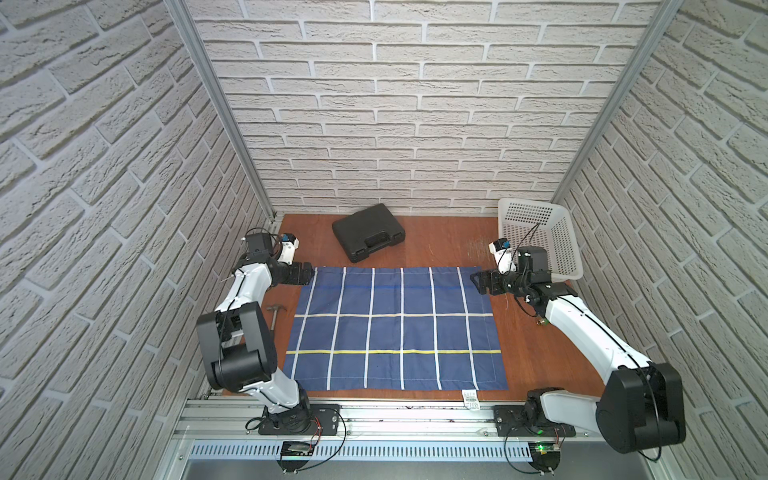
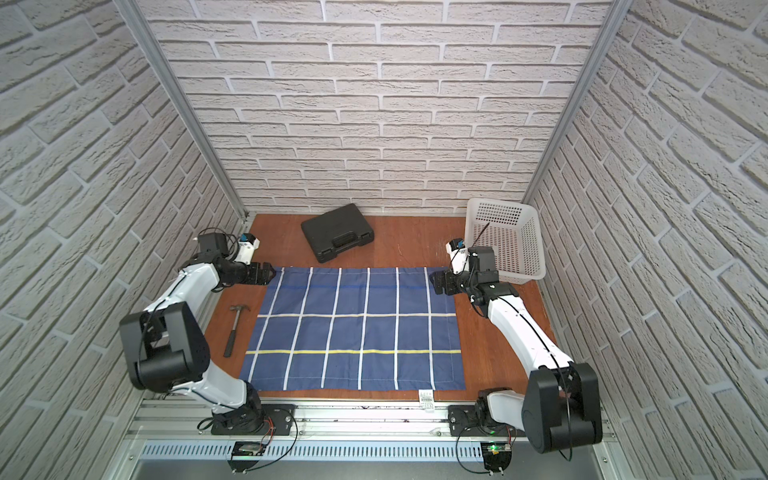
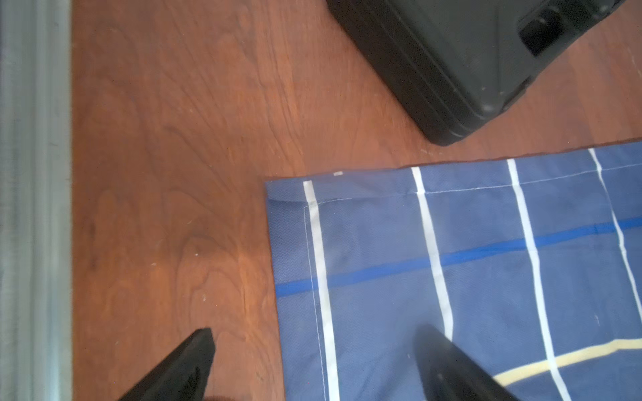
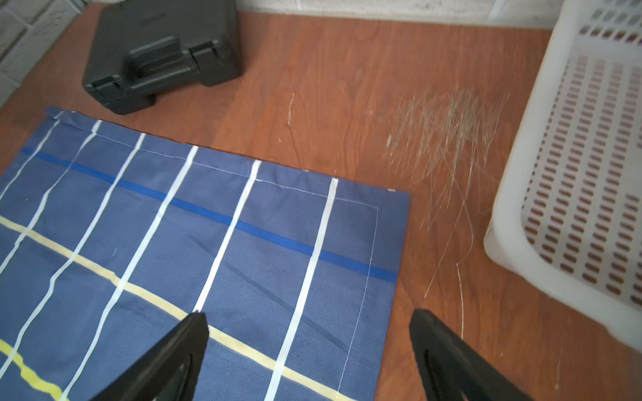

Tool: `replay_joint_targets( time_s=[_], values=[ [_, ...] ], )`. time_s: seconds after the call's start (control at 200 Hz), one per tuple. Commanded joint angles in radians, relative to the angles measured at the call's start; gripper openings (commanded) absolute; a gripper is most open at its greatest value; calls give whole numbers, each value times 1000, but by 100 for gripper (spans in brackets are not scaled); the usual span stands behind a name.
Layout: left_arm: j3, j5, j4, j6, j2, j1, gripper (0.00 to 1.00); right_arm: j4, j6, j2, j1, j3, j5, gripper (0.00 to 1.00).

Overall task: Roll up the pillowcase
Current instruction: Fold the pillowcase at the center of the board.

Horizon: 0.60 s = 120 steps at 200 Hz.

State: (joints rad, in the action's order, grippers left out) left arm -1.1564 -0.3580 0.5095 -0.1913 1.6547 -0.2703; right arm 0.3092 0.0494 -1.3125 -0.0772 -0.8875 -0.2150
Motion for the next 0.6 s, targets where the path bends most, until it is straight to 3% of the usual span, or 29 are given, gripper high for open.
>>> replay_joint_targets(
  time_s=[0.0, 0.33, 0.595],
  values=[
    [-62, -28, 84, -48, 79, 3, 91, 32, 105, -65, -21, -52, 113, 95],
    [-239, 64, 110, -72, 277, 67, 85, 26, 190, -322, -49, -219, 222, 91],
    [-394, 94, 171, -105, 417, 87, 75, 46, 209, -471, -51, -314, 304, 90]
  ],
)
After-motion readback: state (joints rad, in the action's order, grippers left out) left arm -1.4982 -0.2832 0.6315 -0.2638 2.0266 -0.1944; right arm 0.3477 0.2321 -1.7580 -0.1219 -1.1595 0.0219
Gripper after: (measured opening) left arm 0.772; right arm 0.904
